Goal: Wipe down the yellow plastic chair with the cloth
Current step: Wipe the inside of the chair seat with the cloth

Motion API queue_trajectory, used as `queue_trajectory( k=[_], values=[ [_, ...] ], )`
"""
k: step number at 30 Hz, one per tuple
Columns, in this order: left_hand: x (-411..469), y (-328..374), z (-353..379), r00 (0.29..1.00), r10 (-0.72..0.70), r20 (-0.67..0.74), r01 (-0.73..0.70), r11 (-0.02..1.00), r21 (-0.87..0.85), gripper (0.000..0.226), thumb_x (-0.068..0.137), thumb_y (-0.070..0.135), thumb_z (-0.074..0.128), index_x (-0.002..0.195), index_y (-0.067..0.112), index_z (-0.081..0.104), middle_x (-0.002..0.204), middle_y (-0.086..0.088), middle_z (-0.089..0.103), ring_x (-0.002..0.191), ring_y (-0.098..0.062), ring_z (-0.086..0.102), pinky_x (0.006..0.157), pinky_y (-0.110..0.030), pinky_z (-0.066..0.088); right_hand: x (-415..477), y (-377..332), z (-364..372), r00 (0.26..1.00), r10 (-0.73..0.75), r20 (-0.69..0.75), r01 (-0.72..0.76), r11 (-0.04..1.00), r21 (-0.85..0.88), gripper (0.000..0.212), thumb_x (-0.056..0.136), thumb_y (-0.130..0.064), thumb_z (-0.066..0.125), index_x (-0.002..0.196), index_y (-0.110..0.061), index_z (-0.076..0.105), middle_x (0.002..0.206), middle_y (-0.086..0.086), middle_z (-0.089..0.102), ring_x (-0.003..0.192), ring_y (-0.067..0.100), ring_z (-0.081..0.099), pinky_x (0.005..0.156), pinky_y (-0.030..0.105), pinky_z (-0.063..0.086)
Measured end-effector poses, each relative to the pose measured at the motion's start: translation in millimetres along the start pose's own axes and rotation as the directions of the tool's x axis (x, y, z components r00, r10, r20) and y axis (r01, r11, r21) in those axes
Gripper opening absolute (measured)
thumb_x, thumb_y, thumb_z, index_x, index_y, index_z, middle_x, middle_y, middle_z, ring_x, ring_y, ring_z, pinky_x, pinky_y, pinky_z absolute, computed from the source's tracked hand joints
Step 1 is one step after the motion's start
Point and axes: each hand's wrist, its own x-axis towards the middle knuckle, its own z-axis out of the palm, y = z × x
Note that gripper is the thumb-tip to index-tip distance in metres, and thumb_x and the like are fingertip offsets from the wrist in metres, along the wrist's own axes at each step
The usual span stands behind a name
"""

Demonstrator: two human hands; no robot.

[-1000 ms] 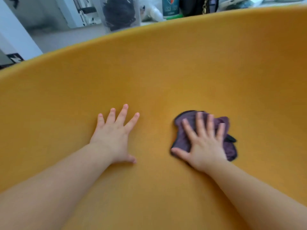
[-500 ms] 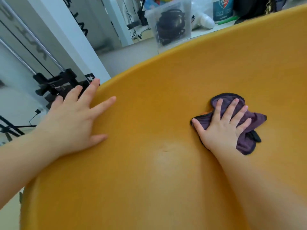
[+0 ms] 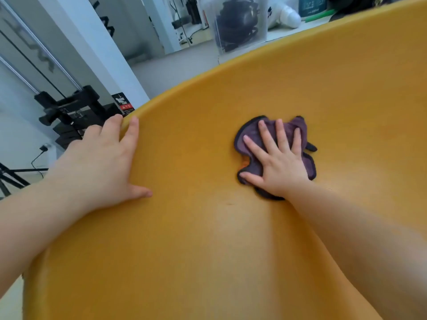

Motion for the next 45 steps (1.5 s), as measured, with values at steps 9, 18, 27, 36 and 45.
queue_trajectory(
  k=[9,18,27,36,45],
  values=[
    [2,14,-6,0.996,-0.084,0.012,0.083,0.994,0.068,0.156,0.043,0.095,0.063,0.156,0.013,-0.008,0.143,-0.012,0.021,0.119,-0.034,0.044,0.089,-0.046,0.052,80,-183,-28,0.886,0.442,-0.136,-0.34,0.822,0.456,0.08,0.094,-0.067,0.033,0.162,-0.028,0.017,0.171,0.013,0.001,0.154,0.047,-0.004,0.119,0.068,0.001],
    [2,16,-9,0.995,-0.098,0.028,0.095,0.991,0.092,0.161,0.038,0.102,0.051,0.156,0.012,-0.01,0.144,-0.013,0.02,0.115,-0.03,0.046,0.084,-0.042,0.051,108,3,-47,0.923,0.237,-0.304,-0.222,0.972,0.082,0.083,0.09,-0.073,0.044,0.161,-0.039,0.017,0.171,0.011,0.005,0.154,0.049,0.002,0.117,0.071,0.0],
    [4,19,-9,0.988,-0.157,0.0,0.157,0.987,0.022,0.148,0.046,0.093,0.064,0.158,0.015,0.004,0.141,-0.011,0.027,0.117,-0.034,0.047,0.086,-0.047,0.051,111,-191,-55,0.953,0.19,-0.236,-0.081,0.91,0.407,0.07,0.097,-0.06,0.034,0.161,-0.036,0.019,0.171,0.003,0.007,0.155,0.042,-0.005,0.121,0.061,-0.01],
    [4,24,5,0.987,-0.152,-0.057,0.157,0.983,0.1,0.148,0.052,0.096,0.054,0.156,0.012,-0.009,0.155,-0.018,0.012,0.127,-0.035,0.041,0.091,-0.046,0.049,75,37,-35,0.974,0.135,-0.183,-0.137,0.991,0.003,0.084,0.09,-0.073,0.044,0.161,-0.039,0.015,0.172,0.005,-0.002,0.155,0.044,-0.004,0.119,0.065,-0.005],
    [22,34,35,0.972,-0.047,-0.229,0.06,0.997,0.051,0.153,0.033,0.082,0.072,0.149,-0.008,0.029,0.164,-0.027,0.001,0.15,-0.049,-0.006,0.106,-0.078,0.02,-59,173,-49,0.767,0.642,-0.013,-0.635,0.755,-0.162,0.083,0.095,-0.071,0.031,0.162,-0.025,0.016,0.17,0.014,-0.007,0.154,0.042,-0.011,0.121,0.066,0.0]
  ],
)
